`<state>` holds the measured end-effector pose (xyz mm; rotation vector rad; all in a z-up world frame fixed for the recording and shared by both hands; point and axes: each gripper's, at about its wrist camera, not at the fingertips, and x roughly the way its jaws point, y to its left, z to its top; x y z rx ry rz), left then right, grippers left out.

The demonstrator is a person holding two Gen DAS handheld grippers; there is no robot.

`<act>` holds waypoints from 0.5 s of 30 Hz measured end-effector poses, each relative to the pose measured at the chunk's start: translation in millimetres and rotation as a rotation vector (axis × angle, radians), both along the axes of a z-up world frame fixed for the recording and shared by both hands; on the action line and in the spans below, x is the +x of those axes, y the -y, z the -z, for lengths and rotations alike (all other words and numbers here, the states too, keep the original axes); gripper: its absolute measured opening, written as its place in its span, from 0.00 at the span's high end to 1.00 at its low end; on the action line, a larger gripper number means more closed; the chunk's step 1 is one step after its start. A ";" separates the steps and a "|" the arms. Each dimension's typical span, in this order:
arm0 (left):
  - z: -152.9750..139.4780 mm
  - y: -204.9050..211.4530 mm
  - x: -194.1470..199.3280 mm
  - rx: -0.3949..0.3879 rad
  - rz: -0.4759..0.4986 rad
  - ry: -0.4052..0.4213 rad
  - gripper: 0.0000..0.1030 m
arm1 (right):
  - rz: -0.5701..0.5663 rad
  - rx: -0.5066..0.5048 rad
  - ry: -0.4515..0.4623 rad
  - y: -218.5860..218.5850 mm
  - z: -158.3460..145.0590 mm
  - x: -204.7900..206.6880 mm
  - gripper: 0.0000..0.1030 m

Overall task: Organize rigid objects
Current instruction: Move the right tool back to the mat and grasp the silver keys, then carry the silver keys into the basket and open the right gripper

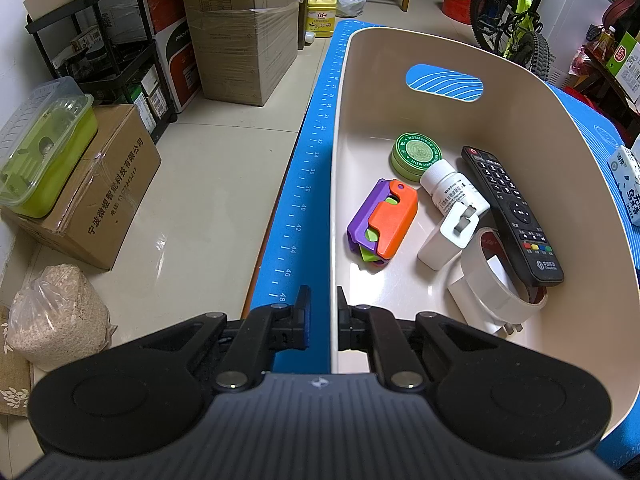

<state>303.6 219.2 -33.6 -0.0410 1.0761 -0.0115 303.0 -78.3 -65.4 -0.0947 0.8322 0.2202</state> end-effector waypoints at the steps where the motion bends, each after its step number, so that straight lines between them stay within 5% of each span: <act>1: 0.0 -0.1 0.0 0.000 0.000 0.000 0.87 | 0.002 0.003 0.010 -0.2 -2.0 -1.3 0.64; 2: 0.0 0.1 0.0 0.001 0.000 0.000 0.87 | 0.004 0.007 0.022 -0.9 -5.1 -0.3 0.69; 3: 0.0 -0.2 0.0 0.001 0.001 0.000 0.87 | 0.004 0.010 0.036 -1.5 -8.8 -0.6 0.87; 15: 0.1 0.5 0.1 0.002 0.001 0.000 0.87 | 0.024 -0.018 0.044 -3.4 -12.5 2.9 0.88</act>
